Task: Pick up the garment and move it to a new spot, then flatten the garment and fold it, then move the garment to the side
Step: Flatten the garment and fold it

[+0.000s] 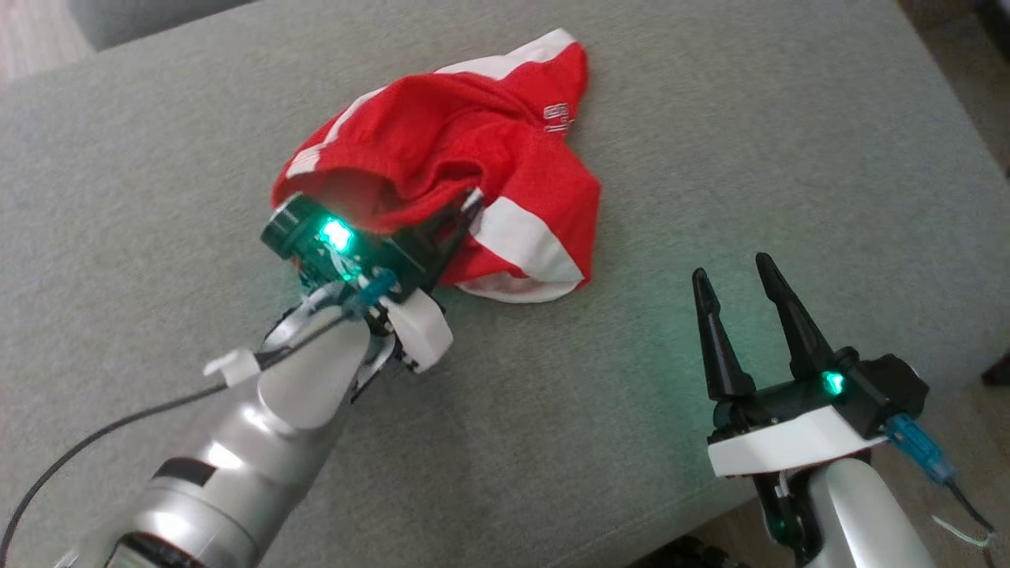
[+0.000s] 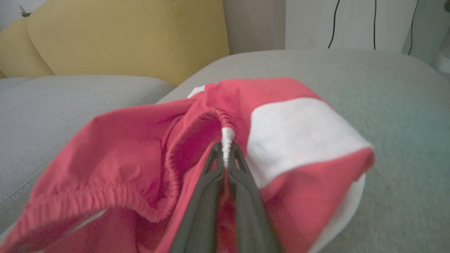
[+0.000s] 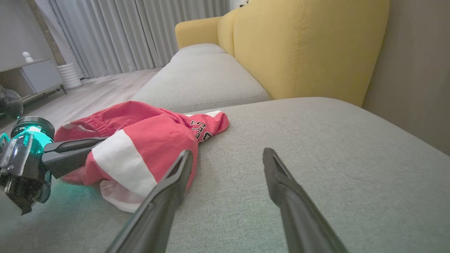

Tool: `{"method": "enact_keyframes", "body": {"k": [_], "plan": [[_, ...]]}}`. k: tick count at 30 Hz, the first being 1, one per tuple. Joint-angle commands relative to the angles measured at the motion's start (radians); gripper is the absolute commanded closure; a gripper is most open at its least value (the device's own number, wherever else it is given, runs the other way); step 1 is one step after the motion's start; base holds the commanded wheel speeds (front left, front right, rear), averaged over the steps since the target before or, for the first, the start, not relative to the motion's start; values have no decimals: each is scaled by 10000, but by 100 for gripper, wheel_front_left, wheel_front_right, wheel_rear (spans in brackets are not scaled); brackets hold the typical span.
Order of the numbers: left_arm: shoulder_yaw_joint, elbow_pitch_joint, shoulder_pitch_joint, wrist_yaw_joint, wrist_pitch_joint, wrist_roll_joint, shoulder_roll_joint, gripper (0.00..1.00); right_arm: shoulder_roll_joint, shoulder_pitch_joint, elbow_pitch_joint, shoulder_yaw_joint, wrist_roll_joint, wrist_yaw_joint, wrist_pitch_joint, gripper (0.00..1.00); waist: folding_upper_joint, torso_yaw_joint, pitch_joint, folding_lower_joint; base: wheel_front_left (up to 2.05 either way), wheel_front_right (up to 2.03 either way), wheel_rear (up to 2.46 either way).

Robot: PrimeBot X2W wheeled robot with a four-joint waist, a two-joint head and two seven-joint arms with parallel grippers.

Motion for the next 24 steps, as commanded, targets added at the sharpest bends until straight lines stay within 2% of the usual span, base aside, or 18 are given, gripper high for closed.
{"method": "enact_keyframes", "body": {"k": [1,5,7,13,16,19,24], "plan": [[259,-307,-544,19,-101,-309,110,100,-28,-110,-264,223,90,-7,-63,0,0,-213,-202,0,0,0,0],[98,-996,-860,19,151,-1978,-98,100,-28,36,-215,280,222,-7,-63,0,0,-473,-636,0,0,0,0],[-18,-1497,-1234,18,421,-2815,-26,100,-28,147,-182,351,271,-7,-63,0,0,-581,-919,0,0,0,0],[258,-3181,-2517,18,1071,-4879,646,100,-28,531,-51,519,412,-7,-63,0,0,-827,-1941,0,0,0,0],[702,-3777,-3138,59,1261,-5271,831,100,-28,703,-22,567,368,-7,-63,0,0,-727,-2299,0,0,0,0],[1032,-4177,-3466,393,1510,-5419,945,100,-28,831,-20,563,296,-7,-63,0,0,-527,-2538,0,0,0,0],[1010,-4367,-2527,884,2289,-5676,1455,100,-28,979,-20,582,182,-7,-63,0,0,-88,-2686,0,0,0,0]]}}
